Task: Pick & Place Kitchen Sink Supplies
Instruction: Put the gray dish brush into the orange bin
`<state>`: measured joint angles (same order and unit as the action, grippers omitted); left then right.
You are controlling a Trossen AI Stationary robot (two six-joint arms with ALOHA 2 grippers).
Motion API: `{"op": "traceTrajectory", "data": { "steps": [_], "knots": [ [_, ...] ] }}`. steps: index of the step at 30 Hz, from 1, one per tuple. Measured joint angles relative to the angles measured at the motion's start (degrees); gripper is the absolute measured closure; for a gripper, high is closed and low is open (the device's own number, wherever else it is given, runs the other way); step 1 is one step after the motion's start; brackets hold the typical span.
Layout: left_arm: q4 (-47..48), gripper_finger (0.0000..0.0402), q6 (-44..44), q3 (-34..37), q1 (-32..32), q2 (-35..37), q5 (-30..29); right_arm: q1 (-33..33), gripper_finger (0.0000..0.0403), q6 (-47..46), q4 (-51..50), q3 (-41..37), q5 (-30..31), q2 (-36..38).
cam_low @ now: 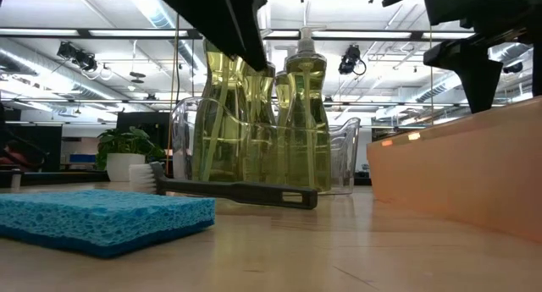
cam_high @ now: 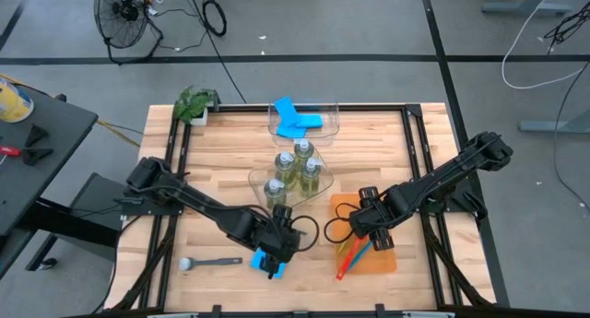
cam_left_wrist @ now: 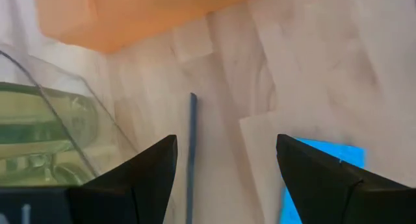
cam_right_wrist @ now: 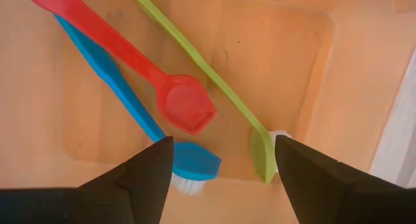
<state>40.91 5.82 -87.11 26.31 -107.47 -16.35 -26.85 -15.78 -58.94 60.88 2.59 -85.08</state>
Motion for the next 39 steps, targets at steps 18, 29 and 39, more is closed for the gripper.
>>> {"op": "traceTrajectory", "data": {
  "steps": [18, 29, 39],
  "knots": [
    [-1.0, 0.0134, 1.0, 0.0, -1.5, -7.0, -3.9, 0.0, 0.0136, 0.2, 4.3, 0.0, 1.1, 0.0],
    [-1.8, 0.0137, 0.6, 0.5, -2.7, -7.1, -4.4, 0.0, 0.0136, 0.4, 4.9, 0.0, 1.5, 0.0],
    [-2.2, 0.0192, 0.6, 0.5, -2.9, -7.1, -2.3, 0.0, 0.0136, 0.5, 5.3, 0.0, 1.5, 0.0]
  ]
}}
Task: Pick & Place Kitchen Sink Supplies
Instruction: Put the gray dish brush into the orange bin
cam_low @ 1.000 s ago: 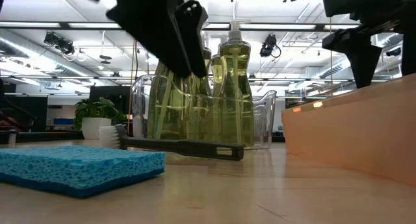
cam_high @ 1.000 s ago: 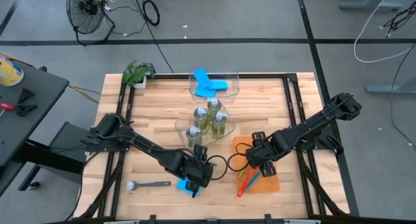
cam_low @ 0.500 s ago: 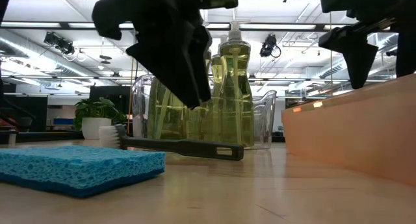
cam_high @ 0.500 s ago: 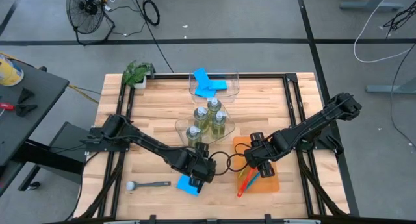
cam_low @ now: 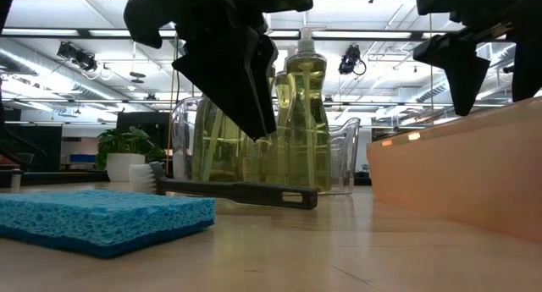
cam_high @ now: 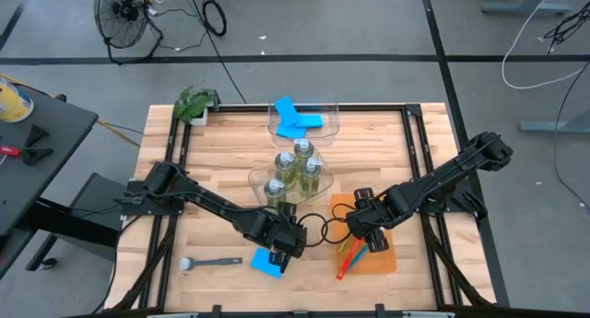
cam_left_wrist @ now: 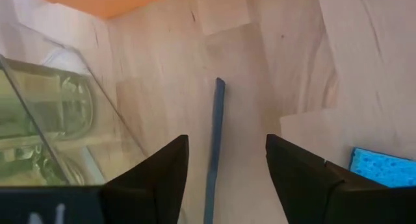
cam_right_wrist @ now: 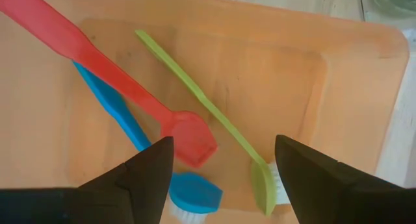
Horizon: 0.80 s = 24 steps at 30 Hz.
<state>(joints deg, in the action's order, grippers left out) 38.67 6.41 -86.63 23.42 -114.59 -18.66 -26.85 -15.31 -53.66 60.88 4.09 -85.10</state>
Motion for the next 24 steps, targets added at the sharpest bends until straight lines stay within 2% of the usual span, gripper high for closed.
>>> {"op": "traceTrajectory", "data": {
  "steps": [10, 17, 24],
  "knots": [
    [0.6, 0.0202, 3.1, -1.2, 2.6, 0.0, 2.4, 0.0, 0.0136, 0.1, 0.8, 0.0, 0.0, 0.0],
    [1.0, 0.0202, 1.6, -3.6, 5.3, 0.2, -1.4, 0.0, 0.0136, -0.1, 1.8, 0.0, 0.1, 0.0],
    [1.3, 0.0202, 1.4, -3.0, 4.1, -3.5, -2.1, 0.0, 0.0136, -0.1, 3.3, 0.0, 2.4, 0.0]
  ]
}}
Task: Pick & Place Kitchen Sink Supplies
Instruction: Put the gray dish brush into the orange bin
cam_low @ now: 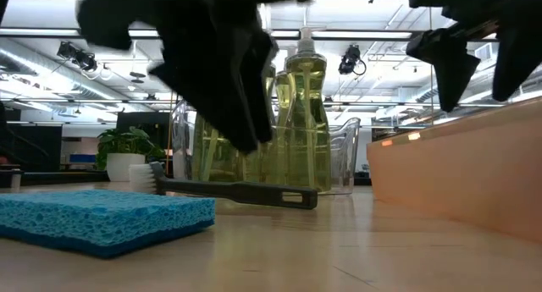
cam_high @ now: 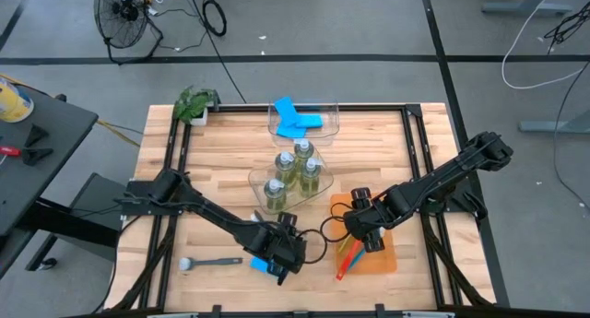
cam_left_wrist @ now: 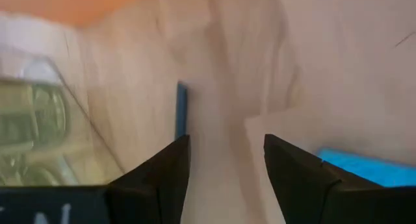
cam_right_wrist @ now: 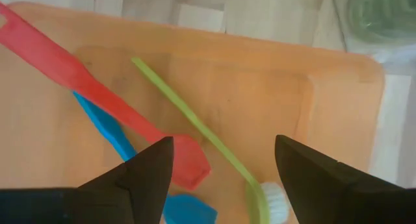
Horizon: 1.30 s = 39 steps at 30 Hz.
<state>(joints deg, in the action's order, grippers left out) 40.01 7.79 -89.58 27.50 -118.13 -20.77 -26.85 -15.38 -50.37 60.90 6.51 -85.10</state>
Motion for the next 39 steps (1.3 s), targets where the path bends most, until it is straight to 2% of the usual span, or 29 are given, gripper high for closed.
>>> {"op": "traceTrajectory", "data": {
  "steps": [9, 22, 30, 35, 39],
  "knots": [
    [0.6, 0.0202, 0.8, -0.1, -3.9, -1.9, -2.1, 0.0, 0.0136, -0.6, 1.3, 0.0, 0.5, 0.0],
    [-0.8, 0.0221, 0.0, -0.1, -6.7, -3.7, 3.1, 0.0, 0.0136, -0.2, 1.5, 0.0, 0.5, 0.0],
    [-0.3, 0.0223, 0.6, 0.0, -8.0, -4.8, 2.0, 0.0, 0.0136, -0.2, 1.9, 0.0, 0.5, 0.0],
    [0.5, 0.0223, 0.7, 0.0, -9.1, -5.5, 7.0, 0.0, 0.0136, -0.2, 1.8, 0.0, 0.5, 0.0],
    [0.8, 0.0229, 0.7, -0.1, -9.1, -5.7, 7.1, 0.0, 0.0136, -0.2, 1.8, 0.0, 0.5, 0.0]
  ]
}}
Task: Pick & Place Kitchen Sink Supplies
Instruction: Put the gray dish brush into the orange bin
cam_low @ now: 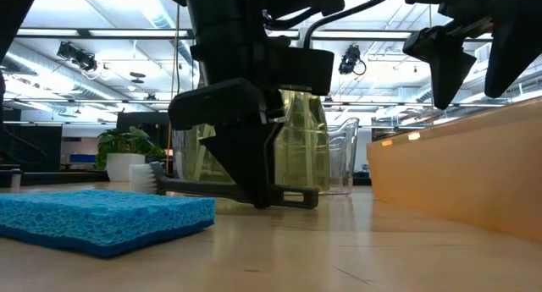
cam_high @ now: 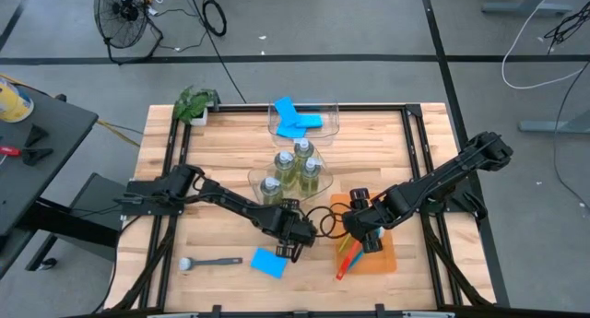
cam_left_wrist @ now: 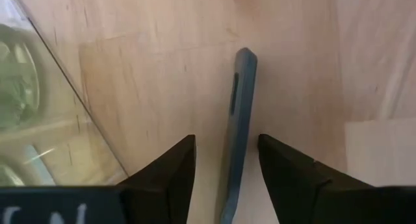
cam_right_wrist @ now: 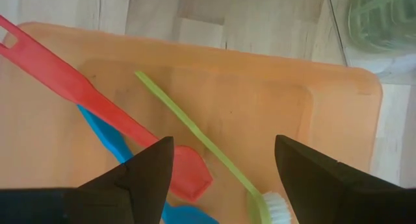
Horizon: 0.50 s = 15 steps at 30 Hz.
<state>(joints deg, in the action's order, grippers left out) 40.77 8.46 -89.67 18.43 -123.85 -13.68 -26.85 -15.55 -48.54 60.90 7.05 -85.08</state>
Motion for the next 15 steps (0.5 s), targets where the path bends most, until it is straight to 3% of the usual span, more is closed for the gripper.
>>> {"op": "traceTrajectory", "data": {
  "steps": [15],
  "knots": [
    [1.3, 0.0373, -0.2, -2.7, 0.2, -0.2, 3.9, 0.0, 0.0136, 1.5, 0.1, 0.0, 0.0, 0.0]
  ]
}}
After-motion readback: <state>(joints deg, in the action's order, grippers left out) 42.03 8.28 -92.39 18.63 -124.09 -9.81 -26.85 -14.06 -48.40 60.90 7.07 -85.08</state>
